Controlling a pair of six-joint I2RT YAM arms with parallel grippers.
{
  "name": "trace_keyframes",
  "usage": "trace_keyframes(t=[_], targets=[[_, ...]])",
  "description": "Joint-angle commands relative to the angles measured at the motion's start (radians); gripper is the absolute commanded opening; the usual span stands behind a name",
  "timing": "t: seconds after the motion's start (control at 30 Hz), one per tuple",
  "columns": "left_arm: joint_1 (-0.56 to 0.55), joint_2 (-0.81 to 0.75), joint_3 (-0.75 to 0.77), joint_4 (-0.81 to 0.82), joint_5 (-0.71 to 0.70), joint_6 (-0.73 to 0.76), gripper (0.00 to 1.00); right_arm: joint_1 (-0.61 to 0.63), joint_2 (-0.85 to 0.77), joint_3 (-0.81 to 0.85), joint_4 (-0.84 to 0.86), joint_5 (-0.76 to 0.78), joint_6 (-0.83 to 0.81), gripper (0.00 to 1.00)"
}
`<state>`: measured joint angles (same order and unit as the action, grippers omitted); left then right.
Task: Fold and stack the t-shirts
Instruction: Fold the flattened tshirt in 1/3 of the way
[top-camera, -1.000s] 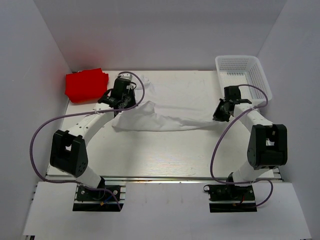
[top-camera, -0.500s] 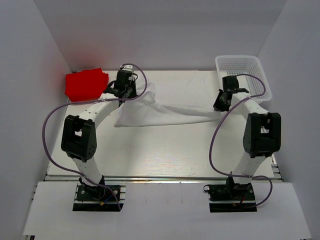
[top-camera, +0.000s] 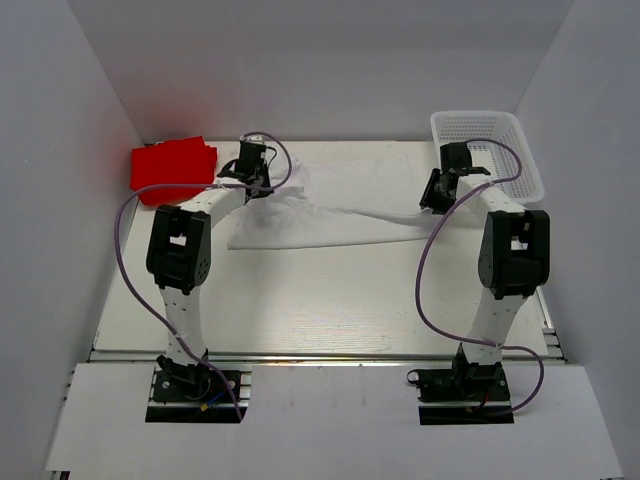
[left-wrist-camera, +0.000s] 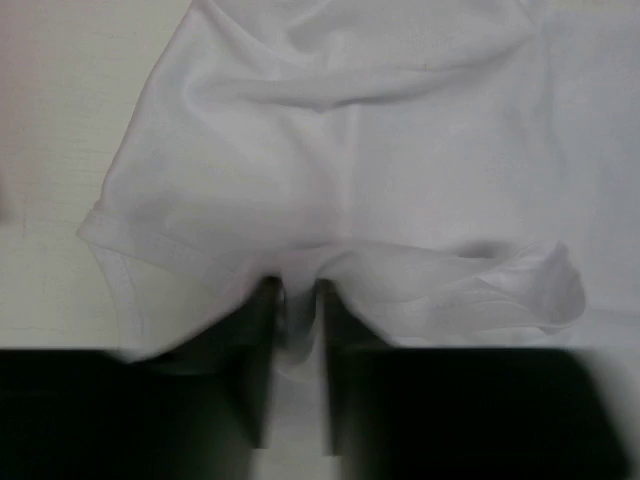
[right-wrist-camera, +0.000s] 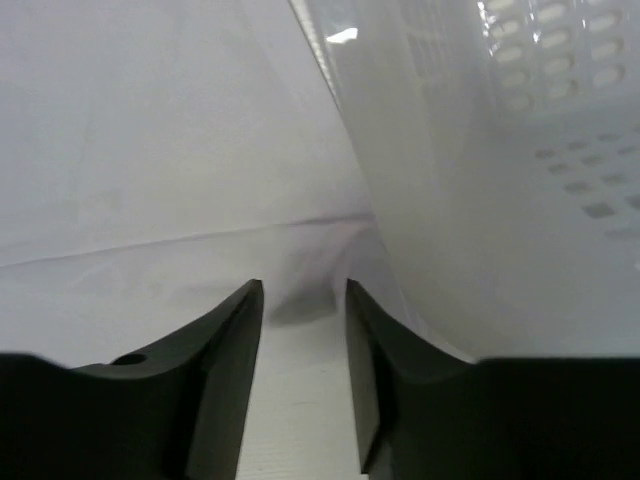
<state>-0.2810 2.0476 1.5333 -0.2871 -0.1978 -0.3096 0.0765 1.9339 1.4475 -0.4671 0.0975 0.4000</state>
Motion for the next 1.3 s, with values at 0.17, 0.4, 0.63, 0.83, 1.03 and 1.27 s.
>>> trace_keyframes(t=[0.17, 0.4, 0.63, 0.83, 1.03, 1.27], targets=[[0.014, -0.029, 0.099, -0.04, -0.023, -0.029, 1.0, 0.015, -0.073, 0.024, 0.1, -0.152, -0.075, 0.62], [0.003, -0.168, -0.002, -0.066, 0.067, -0.029, 1.0, 0.052, -0.173, -0.108, 0.134, -0.245, -0.086, 0.9], [-0.006, -0.225, -0.274, 0.034, 0.31, -0.062, 1.0, 0.077, -0.136, -0.161, 0.143, -0.268, -0.084, 0.9], [0.003, -0.216, -0.364, 0.009, 0.288, -0.086, 1.0, 0.092, -0.061, -0.158, 0.169, -0.269, -0.089, 0.9], [0.013, -0.196, -0.406, 0.0, 0.276, -0.086, 1.0, 0.098, 0.017, -0.119, 0.205, -0.285, -0.087, 0.9], [0.013, -0.165, -0.397, -0.021, 0.253, -0.065, 1.0, 0.109, 0.074, -0.098, 0.263, -0.199, -0.055, 0.9]])
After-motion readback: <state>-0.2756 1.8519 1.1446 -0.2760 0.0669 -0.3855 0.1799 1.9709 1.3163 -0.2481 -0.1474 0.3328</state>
